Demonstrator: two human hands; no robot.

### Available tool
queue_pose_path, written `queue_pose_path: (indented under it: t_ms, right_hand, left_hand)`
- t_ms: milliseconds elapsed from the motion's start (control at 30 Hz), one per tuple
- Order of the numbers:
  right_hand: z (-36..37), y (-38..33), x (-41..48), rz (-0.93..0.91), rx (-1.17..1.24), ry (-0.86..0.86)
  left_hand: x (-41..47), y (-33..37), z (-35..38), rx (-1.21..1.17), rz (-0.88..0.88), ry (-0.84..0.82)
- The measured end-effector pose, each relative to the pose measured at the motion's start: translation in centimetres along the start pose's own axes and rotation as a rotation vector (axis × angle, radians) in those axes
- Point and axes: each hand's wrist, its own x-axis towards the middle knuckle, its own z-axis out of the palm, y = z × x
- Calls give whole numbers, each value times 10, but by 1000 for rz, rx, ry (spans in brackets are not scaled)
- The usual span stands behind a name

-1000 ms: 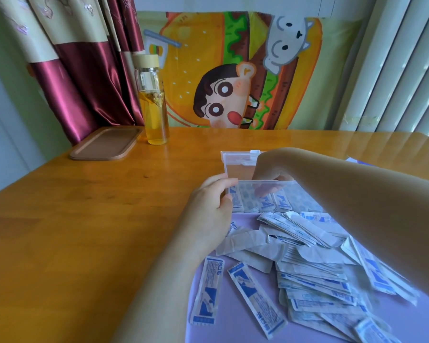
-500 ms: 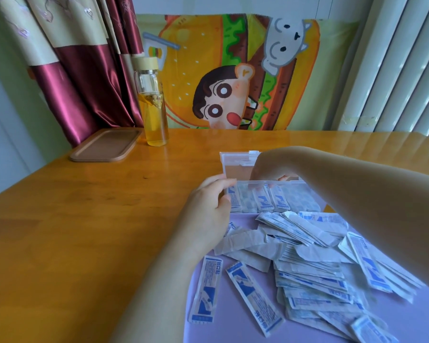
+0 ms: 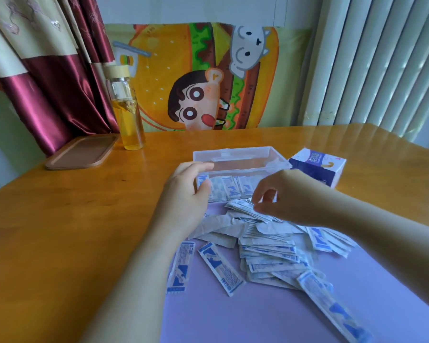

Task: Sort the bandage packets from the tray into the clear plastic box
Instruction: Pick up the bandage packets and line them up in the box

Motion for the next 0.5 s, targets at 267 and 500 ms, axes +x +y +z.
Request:
queue_pose_path:
  t_ms: [267, 500]
  right_hand:
    - [-5, 24, -66, 126, -292, -424]
    - [11, 33, -76, 172, -176, -537]
  left_hand:
    - [-9, 19, 13, -6, 181, -37]
    - [-12, 12, 23, 8, 163, -87]
